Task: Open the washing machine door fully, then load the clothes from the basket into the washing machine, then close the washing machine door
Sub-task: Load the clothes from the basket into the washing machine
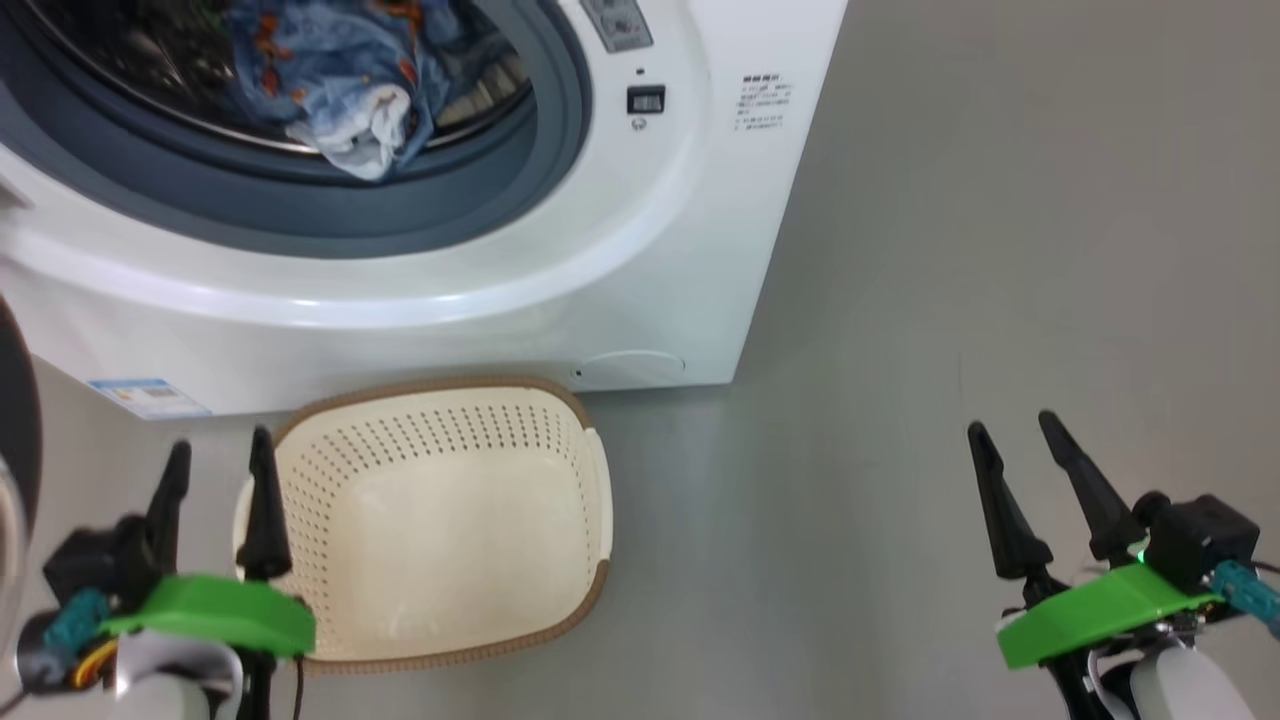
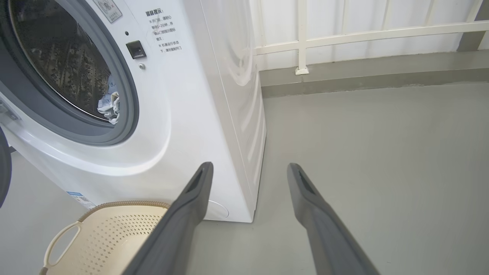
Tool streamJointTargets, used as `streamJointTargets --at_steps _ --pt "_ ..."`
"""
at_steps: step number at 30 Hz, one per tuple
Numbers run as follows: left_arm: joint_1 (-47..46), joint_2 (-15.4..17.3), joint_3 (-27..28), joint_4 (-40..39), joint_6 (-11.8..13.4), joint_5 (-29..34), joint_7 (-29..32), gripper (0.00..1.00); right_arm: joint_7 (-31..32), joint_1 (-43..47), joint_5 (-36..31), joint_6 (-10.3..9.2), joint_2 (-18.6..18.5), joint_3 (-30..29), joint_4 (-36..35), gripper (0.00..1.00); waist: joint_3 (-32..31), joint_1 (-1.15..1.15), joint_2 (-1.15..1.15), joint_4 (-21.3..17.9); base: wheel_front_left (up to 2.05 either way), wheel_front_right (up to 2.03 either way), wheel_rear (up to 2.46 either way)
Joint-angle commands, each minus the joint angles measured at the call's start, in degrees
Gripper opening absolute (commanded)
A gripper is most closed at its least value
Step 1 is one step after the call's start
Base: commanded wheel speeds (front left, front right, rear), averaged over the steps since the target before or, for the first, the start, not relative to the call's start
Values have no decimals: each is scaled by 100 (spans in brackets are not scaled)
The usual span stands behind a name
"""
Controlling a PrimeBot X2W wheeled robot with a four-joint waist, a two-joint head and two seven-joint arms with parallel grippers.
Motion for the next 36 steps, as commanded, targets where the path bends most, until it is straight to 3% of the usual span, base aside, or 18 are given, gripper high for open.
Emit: streamJointTargets --at_steps 1,22,36 --pt "184 97 209 -230 -24 42 -37 100 -28 154 -31 9 -86 89 -101 100 -204 0 0 25 0 0 0" --pt "1720 10 267 -1008 -40 -69 -37 100 -28 1103 -36 9 -111 -109 -110 100 -1147 0 0 -5 0 0 0" --pt "1885 4 228 -1118 -40 -122 -37 100 -28 1170 -76 9 -114 -117 -154 100 -1216 0 0 -35 0 0 0"
